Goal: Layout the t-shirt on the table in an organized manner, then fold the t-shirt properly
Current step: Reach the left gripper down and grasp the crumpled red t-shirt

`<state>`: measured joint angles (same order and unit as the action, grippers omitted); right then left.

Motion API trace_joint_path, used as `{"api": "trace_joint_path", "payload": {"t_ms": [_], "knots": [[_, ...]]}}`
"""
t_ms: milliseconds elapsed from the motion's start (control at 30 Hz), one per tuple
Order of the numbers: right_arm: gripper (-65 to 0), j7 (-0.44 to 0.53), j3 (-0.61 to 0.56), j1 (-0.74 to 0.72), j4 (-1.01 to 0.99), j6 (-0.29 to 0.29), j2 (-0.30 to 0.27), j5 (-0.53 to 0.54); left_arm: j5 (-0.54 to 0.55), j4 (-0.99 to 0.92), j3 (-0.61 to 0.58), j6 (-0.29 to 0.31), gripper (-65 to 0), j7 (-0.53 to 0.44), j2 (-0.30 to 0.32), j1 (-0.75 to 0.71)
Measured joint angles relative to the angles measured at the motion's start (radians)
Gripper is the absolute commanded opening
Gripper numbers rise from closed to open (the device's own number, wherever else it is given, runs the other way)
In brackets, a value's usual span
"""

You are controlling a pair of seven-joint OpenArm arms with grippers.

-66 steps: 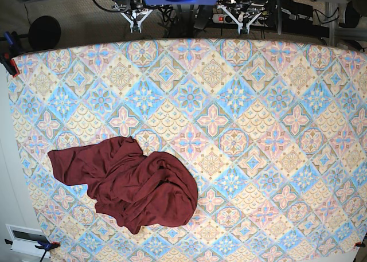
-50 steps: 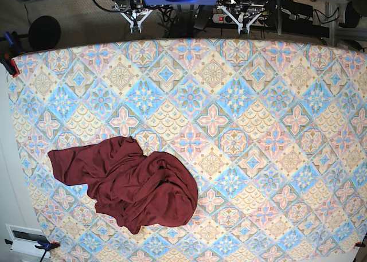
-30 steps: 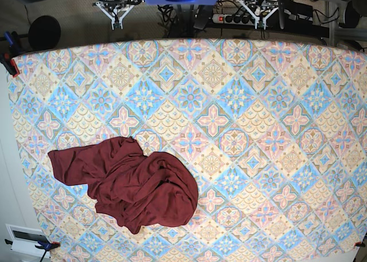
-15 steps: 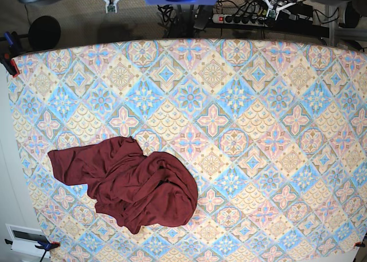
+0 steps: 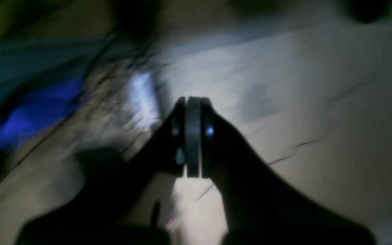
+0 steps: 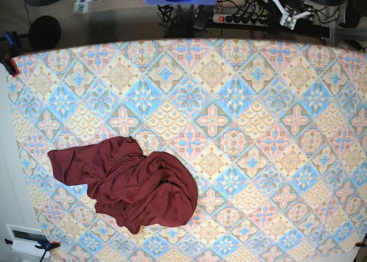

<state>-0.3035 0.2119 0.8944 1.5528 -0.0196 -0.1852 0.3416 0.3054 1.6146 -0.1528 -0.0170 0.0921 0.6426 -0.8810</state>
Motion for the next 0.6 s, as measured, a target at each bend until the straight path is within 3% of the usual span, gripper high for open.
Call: {"api": "trace_joint_path", "payload": {"t_ms": [67, 200, 300, 400, 500, 600], "knots": [[-65.0, 0.033, 0.015, 0.032, 0.107, 0.008, -0.017, 0.0, 0.025, 0.076, -0.002, 0.005, -64.8, -0.003, 0.023, -0.03], [-65.0, -0.014, -0.002, 0.086, 0.257, 0.035, 0.016, 0.005, 0.035, 0.197, -0.008, 0.018, -64.8, 0.008, 0.035, -0.044], [-65.0, -0.009, 0.002, 0.089, 0.366, 0.015, 0.008, 0.004, 0.035, 0.259, 0.091, 0.008, -64.8, 0.023, 0.037, -0.044], [-65.0, 0.021, 0.002, 0.075, 0.414, 0.028, -0.001, 0.007, 0.037, 0.325, 0.143, 0.011, -64.8, 0.148, 0.026, -0.003], [-65.0, -0.021, -0.003, 0.078, 0.402, 0.026, 0.01, 0.006, 0.054, 0.371, 0.174, 0.023, -64.8, 0.23, -0.061, 0.095], [-65.0, -0.031, -0.005, -0.012, 0.404, 0.019, 0.003, 0.003, 0.089, 0.382, 0.223, 0.015, -64.8, 0.357, -0.102, 0.205]]}}
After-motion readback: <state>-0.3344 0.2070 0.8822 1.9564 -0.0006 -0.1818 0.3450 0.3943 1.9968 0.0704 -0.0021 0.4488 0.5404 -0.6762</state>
